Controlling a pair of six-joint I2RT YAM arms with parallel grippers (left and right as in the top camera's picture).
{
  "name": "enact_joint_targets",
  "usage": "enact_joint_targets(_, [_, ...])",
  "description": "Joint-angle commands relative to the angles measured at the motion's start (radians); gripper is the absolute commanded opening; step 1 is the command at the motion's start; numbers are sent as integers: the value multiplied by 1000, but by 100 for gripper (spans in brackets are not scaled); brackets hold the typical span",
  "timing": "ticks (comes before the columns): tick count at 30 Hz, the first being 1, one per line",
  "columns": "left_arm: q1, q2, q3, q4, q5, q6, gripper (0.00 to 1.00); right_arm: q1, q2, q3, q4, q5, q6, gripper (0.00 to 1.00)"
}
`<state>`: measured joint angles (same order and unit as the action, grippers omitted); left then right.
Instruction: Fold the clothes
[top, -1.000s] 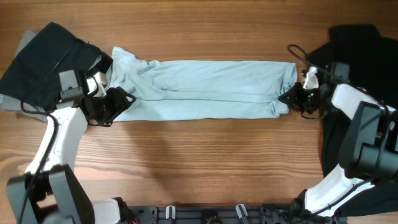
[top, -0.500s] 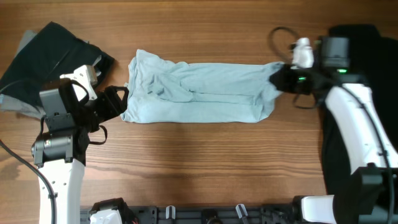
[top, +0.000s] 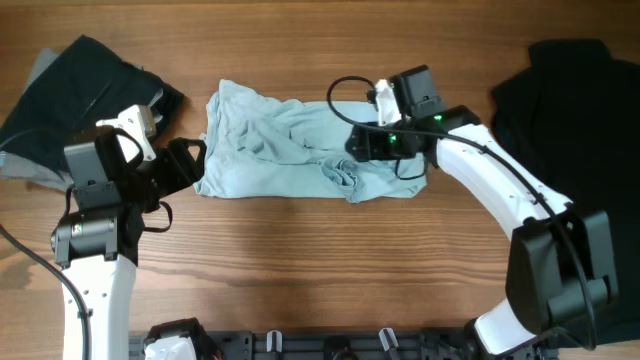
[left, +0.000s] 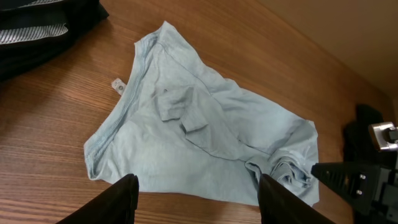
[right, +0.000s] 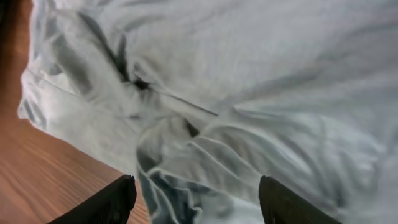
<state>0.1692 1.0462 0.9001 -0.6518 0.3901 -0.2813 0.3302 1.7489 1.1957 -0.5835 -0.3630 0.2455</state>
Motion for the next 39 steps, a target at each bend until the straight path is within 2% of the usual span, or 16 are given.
enact_joint_targets(1, [-4,1,-2,-1,-2,20,61,-97,-51,17,-69,79,-18,63])
enact_joint_targets(4, [-4,1,-2,-11,-2,20,62,-162,-19,-13,-111,76,-21,64])
enact_joint_targets(7, [-4,1,-2,-16,-2,20,62,-160,62,-20,-109,-42,-5,88])
enact_joint_targets(9, [-4,1,-2,-19,-2,20,62,-156,122,-20,-101,-176,34,88])
enact_joint_targets(11, [-4,1,-2,-20,-2,20,62,-147,171,-20,-82,-220,85,74])
enact_joint_targets(14, [-4,1,-2,-20,-2,20,62,-142,187,-19,6,-317,97,23])
enact_joint_targets(18, [-4,1,-2,-20,-2,20,62,-141,185,-12,397,-588,241,17])
enact_joint_targets(20, [-4,1,-2,-19,-2,20,62,-137,185,-12,655,-666,313,93])
enact_joint_targets(21, [-4,1,-2,-20,-2,20,62,-142,185,-12,709,-666,322,100])
enact_joint_targets(24, [-4,1,-2,-31,-2,20,63,-199,185,-12,661,-663,341,100])
enact_joint_targets(32, [-4,2,-2,-48,-2,20,64,-100,185,-12,-6,-373,174,99])
enact_joint_targets(33, [-4,3,-2,-50,-2,20,64,-42,185,-12,-7,-319,170,86])
enact_joint_targets(34, [-4,11,-2,-50,-2,21,65,27,185,-12,-3,-244,174,33])
enact_joint_targets(35, [-4,16,-2,-50,-2,21,65,71,185,-12,-3,-193,177,13])
enact_joint_targets(37, [-4,36,-2,-53,-2,20,64,150,185,-12,16,-112,181,20])
enact_joint_targets(39, [-4,54,-2,-53,-2,20,64,183,185,-12,159,-99,201,9])
